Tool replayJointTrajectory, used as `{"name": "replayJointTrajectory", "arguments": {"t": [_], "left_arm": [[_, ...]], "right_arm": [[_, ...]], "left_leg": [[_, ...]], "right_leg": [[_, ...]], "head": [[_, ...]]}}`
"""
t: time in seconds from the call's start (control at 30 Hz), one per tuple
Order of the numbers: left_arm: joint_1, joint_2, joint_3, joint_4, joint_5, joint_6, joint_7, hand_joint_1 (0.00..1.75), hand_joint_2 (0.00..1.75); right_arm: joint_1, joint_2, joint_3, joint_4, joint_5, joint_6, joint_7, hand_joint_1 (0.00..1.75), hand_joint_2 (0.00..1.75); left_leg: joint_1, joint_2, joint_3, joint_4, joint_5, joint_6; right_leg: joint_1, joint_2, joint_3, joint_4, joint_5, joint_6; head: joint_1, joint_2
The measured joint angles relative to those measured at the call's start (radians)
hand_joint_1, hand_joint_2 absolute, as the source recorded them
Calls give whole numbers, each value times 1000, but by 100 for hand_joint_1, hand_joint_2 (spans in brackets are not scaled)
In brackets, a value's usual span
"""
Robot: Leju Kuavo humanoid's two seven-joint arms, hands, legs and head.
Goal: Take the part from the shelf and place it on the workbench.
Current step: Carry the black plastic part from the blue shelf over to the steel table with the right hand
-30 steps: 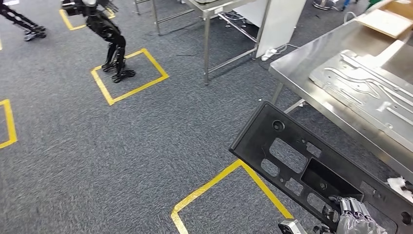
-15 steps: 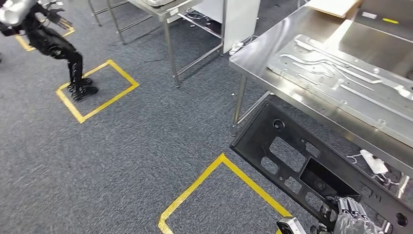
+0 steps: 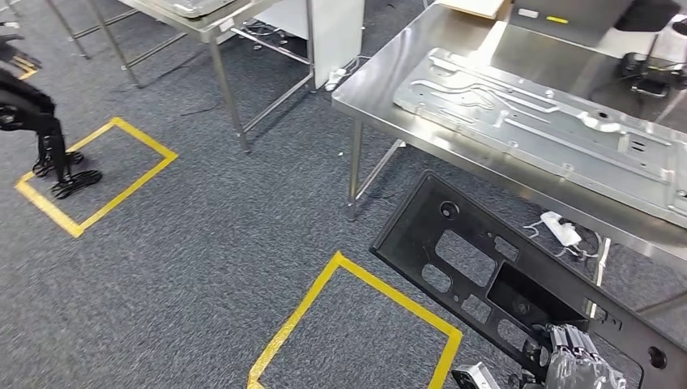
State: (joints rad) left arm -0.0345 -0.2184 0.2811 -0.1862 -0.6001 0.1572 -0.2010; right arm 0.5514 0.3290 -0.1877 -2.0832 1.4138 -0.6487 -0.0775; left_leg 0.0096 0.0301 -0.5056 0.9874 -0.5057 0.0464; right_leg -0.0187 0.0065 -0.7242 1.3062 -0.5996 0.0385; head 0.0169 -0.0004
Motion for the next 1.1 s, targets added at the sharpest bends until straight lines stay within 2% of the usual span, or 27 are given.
{"name": "replayJointTrajectory", "arguments": {"t": [0.03,0.07,0.1,0.17,0.2,0.27,0.33,0.37,0.4,0.47,0.5,0.53,0.57,0.6,0.63,0.67,0.7,0.77,0.83,0.87,0.9,0.93,0.97,1.0,1.03,1.07,1.1], "left_arm": [[0,0,0,0,0,0,0,0,175],[0,0,0,0,0,0,0,0,175],[-1,0,0,0,-1,0,0,0,175],[-3,0,0,0,-1,-5,0,0,175],[-4,0,0,0,-1,-8,0,0,175],[-6,0,0,0,-2,-12,1,0,175],[-8,0,0,-1,-6,-13,3,0,175],[-7,0,0,-1,-7,-13,5,0,175],[-7,0,1,-1,-8,-13,6,0,175],[-9,0,1,-1,-10,-14,7,0,175],[-12,0,1,-1,-10,-16,7,0,175],[-14,1,2,-1,-11,-17,8,0,175],[-15,1,2,-1,-13,-17,10,0,175],[-14,1,2,-1,-15,-18,12,0,175],[-12,2,2,-1,-17,-18,14,0,175],[-9,3,2,-1,-19,-18,16,0,175],[-8,3,2,-1,-20,-18,17,0,175],[-7,3,2,0,-25,-19,18,0,175],[-6,2,2,-1,-30,-19,20,0,175],[-5,2,2,-1,-32,-19,22,0,175],[-3,2,2,-1,-33,-19,24,0,175],[-2,2,2,-1,-34,-19,26,0,175],[0,2,2,-1,-36,-20,28,0,175],[3,2,2,-1,-38,-20,30,0,175],[5,2,2,-1,-40,-21,31,0,175],[8,2,2,-1,-42,-21,32,0,175],[11,2,2,-1,-45,-21,33,0,175]], "right_arm": [[1,-2,1,0,1,0,2,175,175],[1,-3,1,1,3,0,4,175,175],[1,-5,1,1,8,0,7,175,175],[0,-9,2,1,23,-1,15,175,175],[0,-11,3,2,30,-1,19,175,175],[0,-14,5,3,40,-1,24,175,175],[0,-18,10,3,48,-1,29,175,175],[-1,-19,15,4,52,-1,33,175,175],[-2,-20,19,4,56,0,37,175,175],[-4,-24,28,7,61,1,49,175,175],[-4,-27,31,9,64,2,55,175,175],[-4,-30,34,12,66,2,61,175,175],[-5,-34,37,14,69,4,67,175,175],[-6,-38,40,16,70,5,73,175,175],[-8,-42,43,18,70,8,79,175,175],[-12,-47,46,20,70,11,85,175,175],[-15,-53,49,22,70,15,91,175,175],[-23,-66,53,29,70,22,105,175,175],[-32,-81,55,37,70,27,118,175,175],[-40,-89,55,40,70,29,124,175,175],[-46,-98,56,44,70,31,129,175,175],[-51,-105,57,48,70,33,134,175,175],[-54,-112,58,53,71,34,139,175,175],[-56,-119,58,58,72,35,147,175,175],[-59,-127,59,63,73,36,155,175,175],[-63,-135,60,68,74,37,164,175,175],[-67,-144,60,72,74,38,172,175,175]], "left_leg": [[0,9,1,0,-2,-2],[1,15,4,1,-4,-5],[1,20,6,3,-7,-10],[-3,27,8,7,-16,-21],[-5,29,8,9,-21,-27],[-6,32,11,7,-30,-39],[-1,18,9,29,-44,-51],[1,6,-8,69,-63,-56],[3,-7,-39,129,-86,-59],[2,-18,-127,273,-131,-61],[2,-19,-159,316,-129,-60],[2,-19,-175,323,-107,-57],[1,-19,-171,289,-64,-53],[-1,-21,-154,224,-12,-47],[-5,-24,-135,167,25,-38],[-9,-27,-115,114,44,-30],[-15,-29,-103,81,45,-22],[-19,-30,-81,45,24,-10],[-14,-31,-43,10,17,1],[-11,-32,-17,-8,13,6],[-9,-32,9,-24,6,9],[-9,-31,33,-36,-3,10],[-8,-32,57,-47,-14,10],[-8,-33,83,-57,-28,9],[-7,-33,112,-66,-43,8],[-6,-34,142,-73,-61,6],[-6,-35,173,-79,-81,4]], "right_leg": [[-3,-3,6,-8,15,3],[-6,-6,33,-54,45,5],[-8,-12,75,-128,79,6],[-7,-24,142,-248,112,-1],[-4,-27,155,-274,111,-8],[0,-23,157,-279,102,-22],[-2,-18,165,-284,98,-37],[-4,-16,171,-286,95,-45],[-4,-14,177,-287,90,-51],[0,-11,190,-286,76,-59],[3,-8,201,-286,67,-60],[4,-4,214,-286,57,-60],[6,0,230,-286,46,-59],[6,4,246,-286,35,-58],[6,8,258,-288,24,-55],[6,13,265,-290,16,-50],[4,16,269,-295,10,-44],[2,20,278,-299,17,-29],[1,13,267,-255,46,-19],[0,9,240,-207,61,-16],[-1,5,198,-146,64,-14],[-1,2,152,-90,52,-12],[-2,1,107,-49,23,-9],[-4,0,70,-31,-14,-5],[-5,-1,44,-38,-45,-2],[-7,-2,27,-68,-56,2],[-9,-5,16,-115,-33,4]], "head": [[0,0],[0,0],[0,0],[0,0],[0,0],[0,0],[0,0],[0,0],[-1,0],[-1,0],[-1,0],[-1,0],[-1,0],[-1,0],[0,0],[-1,0],[-3,0],[-6,0],[-6,0],[-6,0],[-6,0],[-6,0],[-6,0],[-6,0],[-6,0],[-6,0],[-6,0]]}}
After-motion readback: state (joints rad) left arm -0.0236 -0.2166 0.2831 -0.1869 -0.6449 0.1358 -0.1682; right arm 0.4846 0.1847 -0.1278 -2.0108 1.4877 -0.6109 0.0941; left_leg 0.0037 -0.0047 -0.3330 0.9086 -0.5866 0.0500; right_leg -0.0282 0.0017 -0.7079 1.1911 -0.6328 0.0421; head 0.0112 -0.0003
